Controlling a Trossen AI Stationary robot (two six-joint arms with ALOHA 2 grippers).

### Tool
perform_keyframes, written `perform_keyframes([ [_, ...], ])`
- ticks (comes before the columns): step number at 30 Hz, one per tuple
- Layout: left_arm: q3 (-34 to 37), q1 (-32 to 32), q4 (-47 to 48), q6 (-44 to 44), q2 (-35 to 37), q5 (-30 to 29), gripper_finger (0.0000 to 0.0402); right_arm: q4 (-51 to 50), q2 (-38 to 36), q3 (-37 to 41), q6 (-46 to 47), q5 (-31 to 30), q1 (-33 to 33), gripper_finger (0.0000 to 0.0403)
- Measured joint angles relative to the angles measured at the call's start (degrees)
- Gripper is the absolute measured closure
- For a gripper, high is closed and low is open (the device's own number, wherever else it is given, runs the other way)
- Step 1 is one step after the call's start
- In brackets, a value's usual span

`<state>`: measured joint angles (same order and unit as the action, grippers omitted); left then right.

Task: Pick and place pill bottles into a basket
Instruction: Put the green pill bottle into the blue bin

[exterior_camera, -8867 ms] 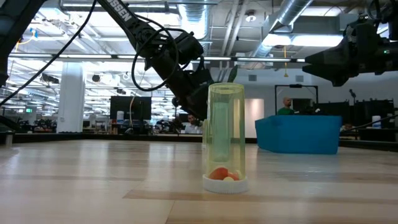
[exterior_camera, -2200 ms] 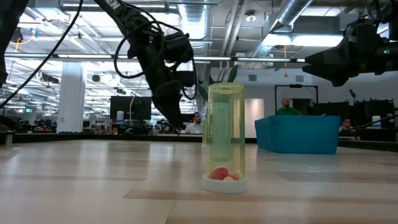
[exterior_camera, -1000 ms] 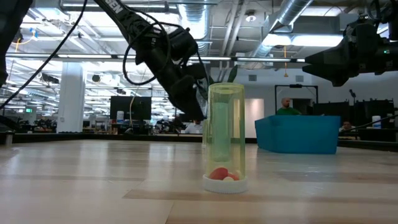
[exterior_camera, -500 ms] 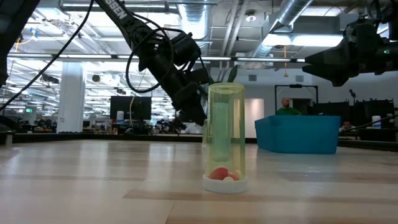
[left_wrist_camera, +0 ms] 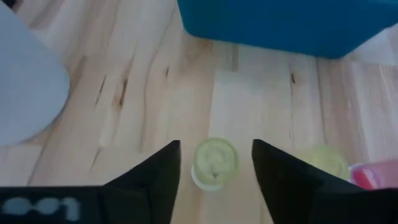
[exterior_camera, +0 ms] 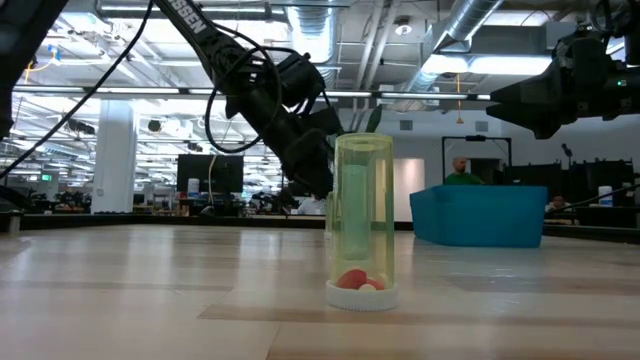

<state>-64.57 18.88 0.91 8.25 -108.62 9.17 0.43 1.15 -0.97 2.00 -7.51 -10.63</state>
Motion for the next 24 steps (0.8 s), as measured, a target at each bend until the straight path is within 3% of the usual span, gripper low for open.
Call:
perform_keyframes([
  [11, -0.3, -0.1, -0.9, 0.0, -0.3, -0.6, 0.0316, 0.0, 0.0, 0.0, 0.0, 0.0, 0.0, 0.0159],
  [17, -1.4, -0.1, -1.4, -1.4, -0.3, -1.4, 0.0309, 0.0, 0.0, 0.0, 0.0, 0.0, 0.0, 0.0159],
  [24, -9.6, -0.8, -0.6, -1.6, -0.3, -1.7, 0.031, 0.0, 0.0, 0.0, 0.0, 0.0, 0.0, 0.0159],
])
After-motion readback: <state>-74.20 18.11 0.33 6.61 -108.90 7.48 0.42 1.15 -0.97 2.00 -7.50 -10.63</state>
